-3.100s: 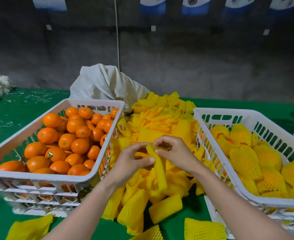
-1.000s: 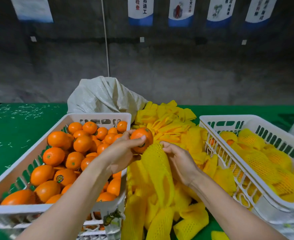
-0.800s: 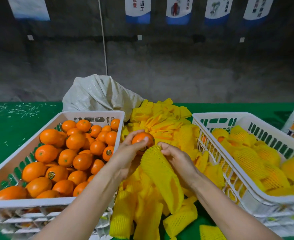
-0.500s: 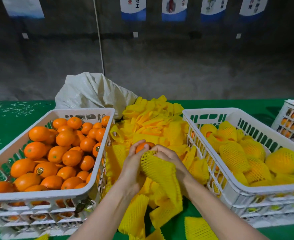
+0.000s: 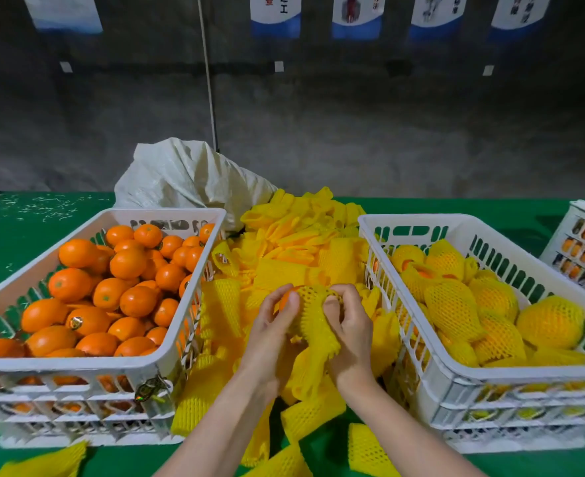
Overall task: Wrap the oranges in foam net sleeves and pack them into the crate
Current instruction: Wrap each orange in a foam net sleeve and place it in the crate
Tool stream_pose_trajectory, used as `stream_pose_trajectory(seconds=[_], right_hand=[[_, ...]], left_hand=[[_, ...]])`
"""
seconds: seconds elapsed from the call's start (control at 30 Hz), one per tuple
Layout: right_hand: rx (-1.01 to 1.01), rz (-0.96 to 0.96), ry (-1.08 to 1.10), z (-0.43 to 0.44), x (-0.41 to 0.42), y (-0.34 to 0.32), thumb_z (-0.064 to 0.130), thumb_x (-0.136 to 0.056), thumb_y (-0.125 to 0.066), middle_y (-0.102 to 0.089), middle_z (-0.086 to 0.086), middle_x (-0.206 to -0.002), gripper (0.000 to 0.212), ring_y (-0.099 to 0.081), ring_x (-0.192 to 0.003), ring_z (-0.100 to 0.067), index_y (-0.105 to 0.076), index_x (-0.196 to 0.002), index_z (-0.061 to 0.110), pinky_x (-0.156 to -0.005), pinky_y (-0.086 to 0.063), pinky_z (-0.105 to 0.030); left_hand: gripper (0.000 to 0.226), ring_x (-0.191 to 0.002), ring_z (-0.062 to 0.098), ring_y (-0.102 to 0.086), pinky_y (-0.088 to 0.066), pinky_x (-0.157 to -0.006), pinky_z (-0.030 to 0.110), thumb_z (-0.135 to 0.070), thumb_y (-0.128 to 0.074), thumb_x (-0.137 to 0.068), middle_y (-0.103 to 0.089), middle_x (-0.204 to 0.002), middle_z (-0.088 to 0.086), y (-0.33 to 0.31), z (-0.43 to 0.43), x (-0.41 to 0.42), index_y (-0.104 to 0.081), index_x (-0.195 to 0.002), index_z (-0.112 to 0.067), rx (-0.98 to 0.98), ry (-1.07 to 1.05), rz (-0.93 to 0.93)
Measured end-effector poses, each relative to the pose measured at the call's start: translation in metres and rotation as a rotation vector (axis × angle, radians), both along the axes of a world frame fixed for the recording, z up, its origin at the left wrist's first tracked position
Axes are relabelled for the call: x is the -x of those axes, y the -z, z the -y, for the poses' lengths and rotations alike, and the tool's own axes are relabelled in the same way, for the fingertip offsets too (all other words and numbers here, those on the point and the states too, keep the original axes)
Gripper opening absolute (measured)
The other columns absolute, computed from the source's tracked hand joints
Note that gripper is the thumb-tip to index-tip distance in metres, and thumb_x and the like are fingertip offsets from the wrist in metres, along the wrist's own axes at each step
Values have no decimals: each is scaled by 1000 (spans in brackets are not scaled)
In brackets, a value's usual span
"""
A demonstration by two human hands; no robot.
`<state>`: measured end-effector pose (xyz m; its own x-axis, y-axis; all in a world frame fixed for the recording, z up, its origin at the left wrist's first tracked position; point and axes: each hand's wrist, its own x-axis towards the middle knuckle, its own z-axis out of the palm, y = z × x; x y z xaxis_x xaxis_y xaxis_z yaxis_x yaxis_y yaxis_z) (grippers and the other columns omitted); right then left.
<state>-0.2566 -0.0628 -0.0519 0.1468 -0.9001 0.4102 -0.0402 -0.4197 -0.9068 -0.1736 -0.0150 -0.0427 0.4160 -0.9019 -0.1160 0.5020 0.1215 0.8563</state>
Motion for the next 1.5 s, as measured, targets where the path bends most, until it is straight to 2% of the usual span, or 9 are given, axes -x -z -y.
stream_pose_trajectory(seconds=[0.1,0.23,0.37,0.57,0.9,1.17,1.2,1.23,1.5], right_hand=[[52,-6,-4,-11,-4,9,46,-92,-41,-53,8,-64,19,-45,-55,-5,-51,-86,32,-53,-37,-27],[-161,142,-85,-13,3,6,13,-96,-46,-42,13,-55,28,-34,-51,-4,-55,-73,28,-48,-28,-18],[-558,267,-76,1,5,-7,13,-90,-49,-53,-3,-78,19,-47,-73,-17,-53,-73,5,-67,-39,-32],[-228,58,-55,22,5,-10,1,-91,-50,-26,4,-51,43,-23,-48,-6,-31,-54,12,-48,-17,-23],[-508,36,-193,41,-1,-13,8,-88,-52,-19,4,-47,44,-16,-47,-11,-26,-54,17,-43,-14,-24],[-588,272,-243,32,-6,-2,17,-94,-54,-39,1,-76,35,-52,-67,-33,-57,-81,-16,-64,-29,-25],[-618,274,-254,31,-6,1,23,-95,-52,-24,-22,-109,37,-59,-81,-37,-60,-93,-13,-88,-34,-58],[-639,250,-259,30,-6,4,30,-95,-50,-61,-26,-92,37,-62,-95,-32,-66,-100,-3,-88,-51,-46],[-498,263,-278,27,-8,14,41,-95,-31,-63,1,-74,44,-59,-85,-25,-60,-83,11,-83,-48,-40]], left_hand=[[42,-104,26,-64,-52,-89,40,-40,-49,-92,-67,-113,13,2,10,6,-57,-125,-14,-55,-101,-68],[53,-123,31,-53,-39,-107,48,-53,-43,-93,-57,-132,15,6,13,-4,-57,-128,-16,-191,-98,87],[43,-84,23,-71,-54,-76,36,-50,-48,-93,-74,-94,13,7,13,-2,-74,-94,-17,-199,-14,-116],[49,-77,24,-71,-54,-70,35,-50,-48,-92,-74,-87,13,4,16,0,-68,-101,-6,-161,122,-191],[27,-63,24,-70,-58,-57,31,-34,-66,-67,-71,-72,12,8,21,-9,-77,-62,-10,-79,179,-192],[36,-63,28,-69,-51,-66,38,-35,-70,-66,-70,-75,17,6,34,-4,-73,-80,-2,-66,72,-400],[36,-66,28,-69,-51,-64,38,-34,-69,-70,-70,-76,16,6,35,-4,-70,-89,-4,-74,35,-394],[33,-69,27,-69,-51,-63,36,-34,-68,-76,-71,-76,14,7,37,-5,-67,-96,-8,-83,-13,-378],[21,-83,26,-59,-46,-79,39,-31,-60,-91,-62,-86,14,7,46,-6,-60,-75,-18,-175,-293,-49]])
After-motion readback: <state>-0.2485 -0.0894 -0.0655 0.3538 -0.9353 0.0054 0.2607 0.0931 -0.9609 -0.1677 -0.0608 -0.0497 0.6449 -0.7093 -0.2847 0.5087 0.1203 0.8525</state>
